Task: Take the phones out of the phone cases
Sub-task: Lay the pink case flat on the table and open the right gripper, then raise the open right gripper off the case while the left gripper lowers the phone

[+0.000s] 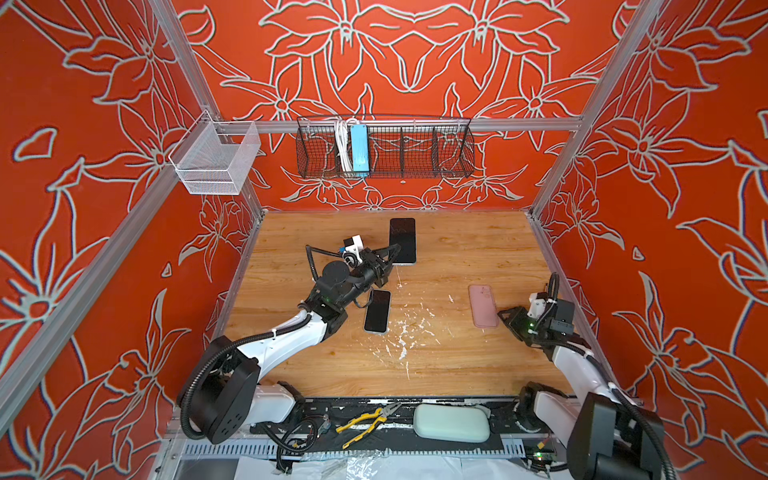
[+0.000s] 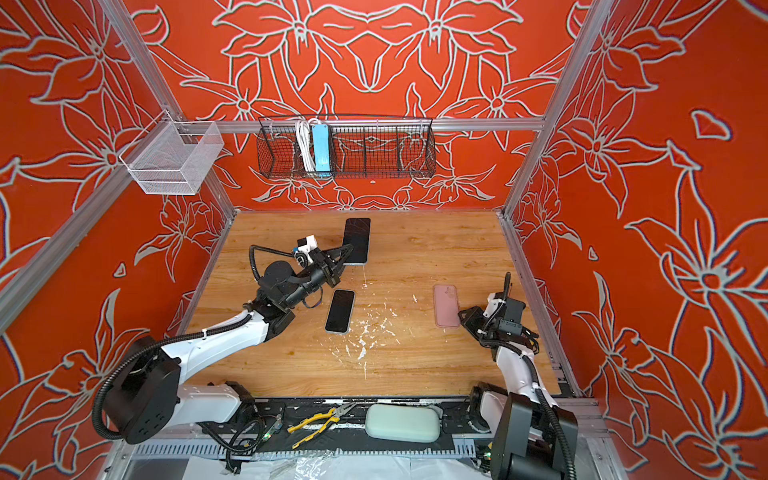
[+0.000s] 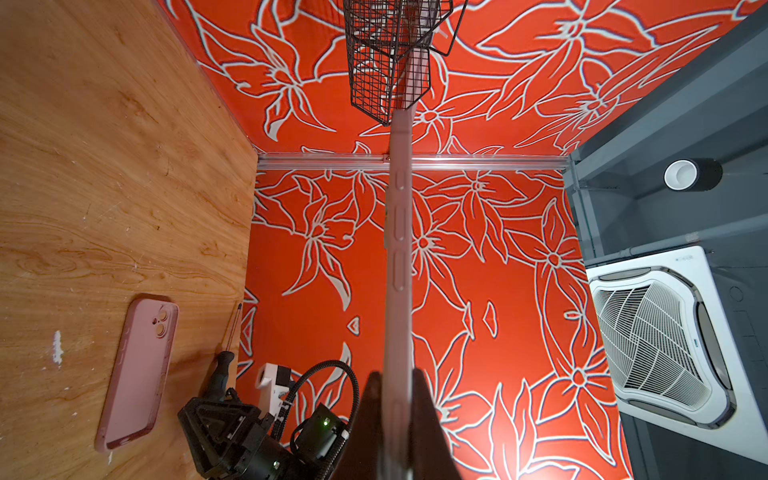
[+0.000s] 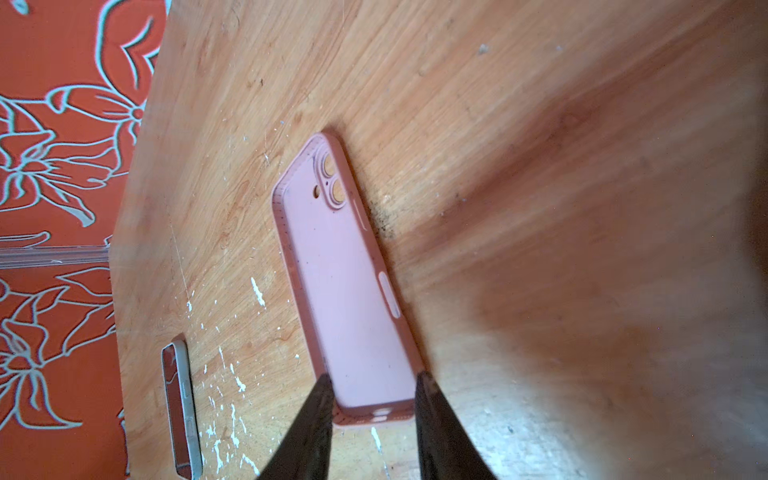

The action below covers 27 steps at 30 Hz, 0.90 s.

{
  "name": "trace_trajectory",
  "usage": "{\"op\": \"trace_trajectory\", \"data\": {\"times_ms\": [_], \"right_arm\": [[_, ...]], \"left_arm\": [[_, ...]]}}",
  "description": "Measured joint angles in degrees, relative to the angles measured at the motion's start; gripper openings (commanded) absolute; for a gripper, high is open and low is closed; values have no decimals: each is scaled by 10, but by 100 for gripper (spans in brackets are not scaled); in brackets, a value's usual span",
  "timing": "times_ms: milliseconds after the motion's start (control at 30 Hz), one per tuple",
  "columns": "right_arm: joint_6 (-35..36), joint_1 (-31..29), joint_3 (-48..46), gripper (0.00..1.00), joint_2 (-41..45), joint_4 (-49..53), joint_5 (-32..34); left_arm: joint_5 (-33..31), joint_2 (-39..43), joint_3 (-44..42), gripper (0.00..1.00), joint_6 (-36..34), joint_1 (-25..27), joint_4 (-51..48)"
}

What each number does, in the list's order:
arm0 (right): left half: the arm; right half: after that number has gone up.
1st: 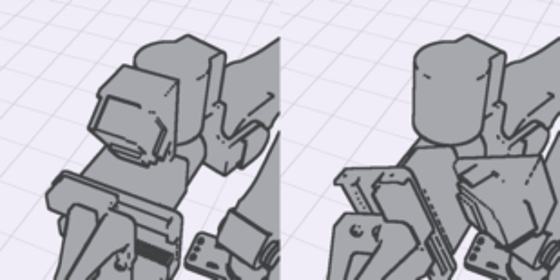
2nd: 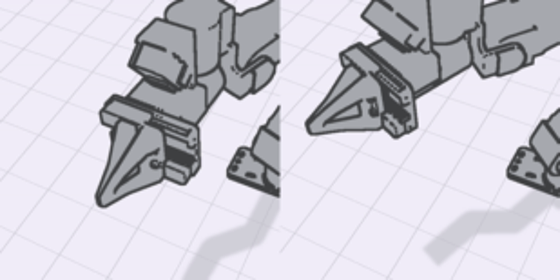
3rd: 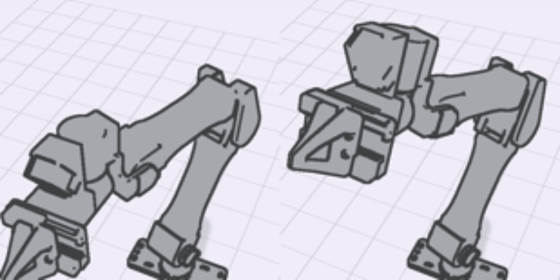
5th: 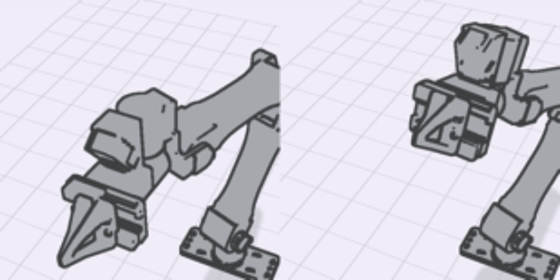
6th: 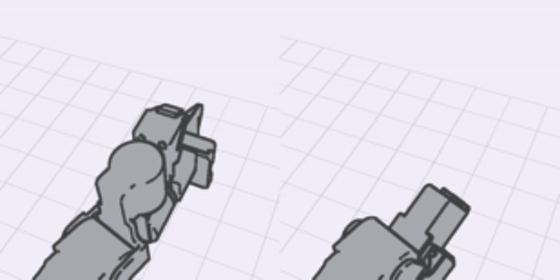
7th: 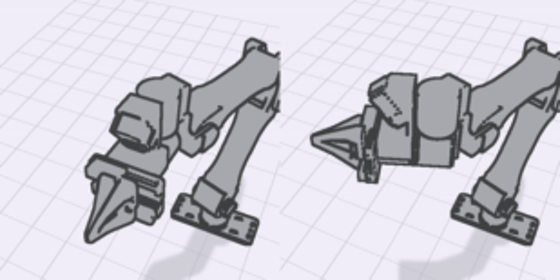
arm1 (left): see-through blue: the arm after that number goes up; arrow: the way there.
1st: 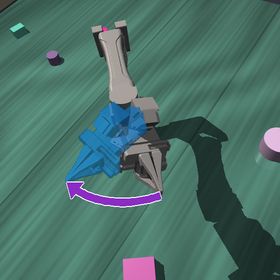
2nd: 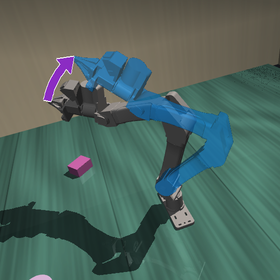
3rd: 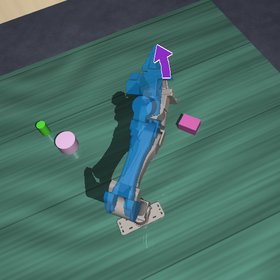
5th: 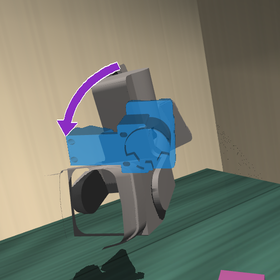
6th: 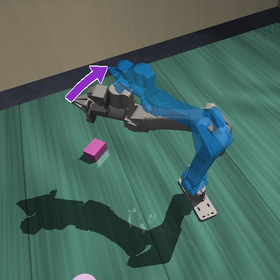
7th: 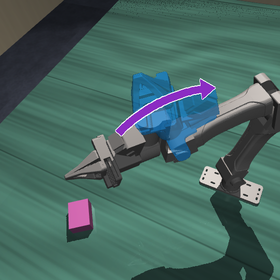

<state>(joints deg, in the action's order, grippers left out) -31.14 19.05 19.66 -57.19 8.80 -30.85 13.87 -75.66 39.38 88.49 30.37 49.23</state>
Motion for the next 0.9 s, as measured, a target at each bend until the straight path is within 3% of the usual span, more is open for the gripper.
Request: {"op": "trace_trajectory", "data": {"times_ms": [333,533,733,900], "right_arm": [[12,0,12,36,19,16,0],[30,-7,53,47,11,42,-2],[53,-95,89,64,12,60,35],[65,-156,103,67,12,78,79]], "left_arm": [[15,-24,0,0,-2,0,2],[37,-32,0,0,-11,0,-2],[89,-53,33,0,-35,-16,-34],[105,-60,36,0,-40,-26,-36]]}}
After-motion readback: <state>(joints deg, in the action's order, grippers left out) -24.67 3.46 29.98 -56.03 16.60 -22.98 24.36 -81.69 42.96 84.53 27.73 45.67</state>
